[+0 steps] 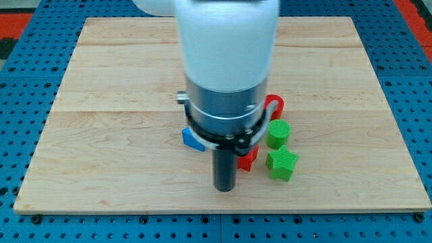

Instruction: Slide the red star towards the blue cube

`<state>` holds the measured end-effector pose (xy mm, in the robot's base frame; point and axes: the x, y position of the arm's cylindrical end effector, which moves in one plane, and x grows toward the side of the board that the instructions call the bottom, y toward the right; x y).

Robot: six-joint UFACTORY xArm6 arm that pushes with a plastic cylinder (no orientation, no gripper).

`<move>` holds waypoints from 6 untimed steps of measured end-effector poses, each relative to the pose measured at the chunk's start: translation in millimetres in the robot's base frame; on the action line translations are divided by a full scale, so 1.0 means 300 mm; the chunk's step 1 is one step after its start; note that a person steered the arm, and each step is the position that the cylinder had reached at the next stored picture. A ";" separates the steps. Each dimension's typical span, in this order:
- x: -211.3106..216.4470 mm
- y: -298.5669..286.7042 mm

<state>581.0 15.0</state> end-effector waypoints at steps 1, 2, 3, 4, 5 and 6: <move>-0.039 0.015; -0.117 0.038; -0.177 0.068; -0.094 0.084; -0.136 0.188; -0.215 0.153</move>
